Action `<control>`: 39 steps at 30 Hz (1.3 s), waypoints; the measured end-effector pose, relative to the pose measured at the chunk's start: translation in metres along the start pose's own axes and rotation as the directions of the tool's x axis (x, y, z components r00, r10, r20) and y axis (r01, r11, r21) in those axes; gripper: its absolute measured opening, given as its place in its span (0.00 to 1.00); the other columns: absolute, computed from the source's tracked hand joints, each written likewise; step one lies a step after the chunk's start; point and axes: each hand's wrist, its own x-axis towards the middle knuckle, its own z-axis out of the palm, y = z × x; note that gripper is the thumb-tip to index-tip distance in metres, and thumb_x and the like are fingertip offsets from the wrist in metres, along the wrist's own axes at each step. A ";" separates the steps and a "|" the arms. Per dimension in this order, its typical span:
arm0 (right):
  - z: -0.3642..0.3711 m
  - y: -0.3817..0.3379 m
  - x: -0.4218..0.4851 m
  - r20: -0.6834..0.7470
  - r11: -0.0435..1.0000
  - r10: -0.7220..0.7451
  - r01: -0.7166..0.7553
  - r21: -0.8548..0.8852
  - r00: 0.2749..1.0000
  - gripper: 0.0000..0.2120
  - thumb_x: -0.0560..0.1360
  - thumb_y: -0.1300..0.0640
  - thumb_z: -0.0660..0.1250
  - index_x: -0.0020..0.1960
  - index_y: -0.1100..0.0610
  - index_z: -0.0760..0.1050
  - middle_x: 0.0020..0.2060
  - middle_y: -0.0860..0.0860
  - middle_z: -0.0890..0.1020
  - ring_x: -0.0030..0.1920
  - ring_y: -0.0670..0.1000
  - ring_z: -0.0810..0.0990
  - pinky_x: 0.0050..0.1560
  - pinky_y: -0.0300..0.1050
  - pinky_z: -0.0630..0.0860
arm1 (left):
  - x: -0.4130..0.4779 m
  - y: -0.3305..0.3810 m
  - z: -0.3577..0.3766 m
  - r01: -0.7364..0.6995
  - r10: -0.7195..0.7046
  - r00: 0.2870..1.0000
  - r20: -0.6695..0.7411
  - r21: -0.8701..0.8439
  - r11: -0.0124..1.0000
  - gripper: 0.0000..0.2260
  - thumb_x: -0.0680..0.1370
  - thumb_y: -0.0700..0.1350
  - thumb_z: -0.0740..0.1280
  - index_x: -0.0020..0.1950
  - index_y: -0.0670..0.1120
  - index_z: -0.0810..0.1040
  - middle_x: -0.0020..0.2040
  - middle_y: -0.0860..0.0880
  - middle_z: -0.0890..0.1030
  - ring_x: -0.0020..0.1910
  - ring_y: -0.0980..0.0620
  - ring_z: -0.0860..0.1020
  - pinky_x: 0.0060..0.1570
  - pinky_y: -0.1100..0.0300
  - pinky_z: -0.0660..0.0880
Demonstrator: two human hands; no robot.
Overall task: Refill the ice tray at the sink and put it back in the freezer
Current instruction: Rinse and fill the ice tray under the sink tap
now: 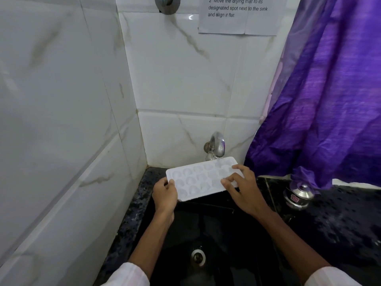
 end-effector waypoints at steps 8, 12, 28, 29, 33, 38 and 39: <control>-0.004 0.002 -0.003 -0.094 0.992 0.052 -0.062 -0.108 0.994 0.10 0.76 0.45 0.68 0.51 0.50 0.72 0.62 0.47 0.71 0.65 0.49 0.70 0.71 0.58 0.63 | -0.006 -0.007 0.004 -0.029 0.027 0.999 0.018 0.104 0.994 0.09 0.83 0.42 0.60 0.52 0.46 0.80 0.50 0.46 0.83 0.48 0.48 0.81 0.50 0.47 0.82; -0.004 -0.001 0.002 0.032 0.989 0.059 -0.054 -0.137 0.998 0.12 0.78 0.48 0.66 0.60 0.50 0.73 0.70 0.48 0.65 0.71 0.52 0.65 0.74 0.67 0.53 | -0.013 -0.014 0.005 -0.015 0.010 0.999 0.039 0.125 0.992 0.09 0.83 0.42 0.59 0.52 0.49 0.78 0.50 0.48 0.82 0.48 0.49 0.81 0.50 0.45 0.82; 0.003 -0.009 0.022 0.243 0.966 0.050 0.015 -0.258 0.969 0.12 0.79 0.43 0.61 0.61 0.38 0.76 0.77 0.49 0.55 0.77 0.56 0.52 0.73 0.73 0.43 | -0.018 -0.015 0.009 0.009 -0.011 0.999 0.032 0.069 0.998 0.11 0.84 0.42 0.59 0.61 0.45 0.79 0.54 0.47 0.82 0.50 0.48 0.82 0.50 0.48 0.82; 0.002 -0.009 0.023 0.249 0.962 0.047 0.023 -0.271 0.967 0.12 0.79 0.43 0.61 0.61 0.39 0.75 0.77 0.49 0.55 0.77 0.57 0.52 0.72 0.73 0.44 | -0.018 -0.015 0.009 0.008 -0.011 0.999 0.034 0.070 0.998 0.11 0.84 0.43 0.59 0.61 0.45 0.79 0.54 0.47 0.82 0.50 0.48 0.82 0.50 0.47 0.82; 0.000 -0.012 0.027 0.263 0.949 0.057 0.030 -0.314 0.963 0.13 0.80 0.44 0.61 0.62 0.43 0.75 0.77 0.50 0.54 0.77 0.57 0.52 0.73 0.73 0.46 | -0.020 -0.015 0.009 0.015 -0.017 0.999 0.035 0.060 0.998 0.11 0.83 0.43 0.60 0.61 0.45 0.79 0.53 0.47 0.82 0.51 0.48 0.82 0.53 0.45 0.82; 0.004 -0.016 0.025 0.280 0.931 0.015 0.089 -0.355 0.960 0.16 0.81 0.48 0.56 0.67 0.44 0.71 0.77 0.52 0.54 0.77 0.57 0.52 0.72 0.71 0.46 | -0.020 -0.015 0.009 0.014 -0.015 1.000 0.022 0.056 0.998 0.09 0.83 0.43 0.60 0.58 0.47 0.79 0.52 0.48 0.82 0.50 0.49 0.82 0.51 0.48 0.82; 0.004 -0.016 0.024 0.285 0.938 0.012 0.088 -0.336 0.958 0.16 0.82 0.48 0.57 0.67 0.43 0.72 0.77 0.52 0.54 0.76 0.57 0.52 0.72 0.71 0.45 | -0.019 -0.014 0.009 0.014 -0.015 1.000 0.017 0.060 0.998 0.09 0.83 0.43 0.60 0.57 0.47 0.79 0.52 0.47 0.82 0.50 0.49 0.82 0.51 0.47 0.82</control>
